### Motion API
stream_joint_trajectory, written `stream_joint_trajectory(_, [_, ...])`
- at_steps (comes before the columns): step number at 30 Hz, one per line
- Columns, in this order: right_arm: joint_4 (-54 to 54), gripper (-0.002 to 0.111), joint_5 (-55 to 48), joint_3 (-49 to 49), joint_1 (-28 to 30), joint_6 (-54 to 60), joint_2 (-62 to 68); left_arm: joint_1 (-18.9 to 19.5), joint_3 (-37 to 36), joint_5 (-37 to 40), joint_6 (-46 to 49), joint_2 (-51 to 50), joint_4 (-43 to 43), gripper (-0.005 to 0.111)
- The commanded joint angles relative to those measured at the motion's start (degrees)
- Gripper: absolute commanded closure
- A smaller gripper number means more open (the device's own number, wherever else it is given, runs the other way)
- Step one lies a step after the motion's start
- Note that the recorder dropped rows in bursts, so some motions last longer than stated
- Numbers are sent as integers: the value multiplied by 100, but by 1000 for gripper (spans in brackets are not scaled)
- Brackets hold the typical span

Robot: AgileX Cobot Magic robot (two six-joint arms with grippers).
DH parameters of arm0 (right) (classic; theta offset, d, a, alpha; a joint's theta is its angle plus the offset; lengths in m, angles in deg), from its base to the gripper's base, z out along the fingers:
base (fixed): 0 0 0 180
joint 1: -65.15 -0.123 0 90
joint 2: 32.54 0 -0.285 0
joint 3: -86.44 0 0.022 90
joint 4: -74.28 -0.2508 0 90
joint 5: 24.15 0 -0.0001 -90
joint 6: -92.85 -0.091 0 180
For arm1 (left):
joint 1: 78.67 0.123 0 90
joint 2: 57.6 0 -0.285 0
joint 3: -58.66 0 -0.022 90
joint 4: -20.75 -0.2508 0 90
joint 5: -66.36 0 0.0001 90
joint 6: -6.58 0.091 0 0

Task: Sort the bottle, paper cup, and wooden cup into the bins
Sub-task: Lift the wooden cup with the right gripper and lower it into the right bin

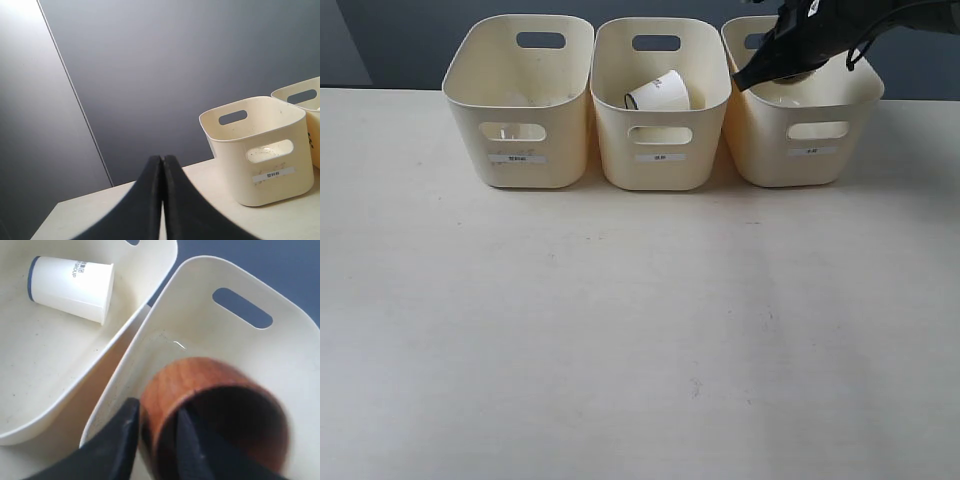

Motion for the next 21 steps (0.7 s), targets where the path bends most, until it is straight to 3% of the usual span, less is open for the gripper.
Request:
stream_joint_trajectory(1, [52,57,43,-11,24,-124,-21,-8,-10,-14,-13,13,-2,107])
stream_joint_trajectory(21, [52,60,16,-11,24,-258,-35,-8,-10,-14,-13,13,-2,107])
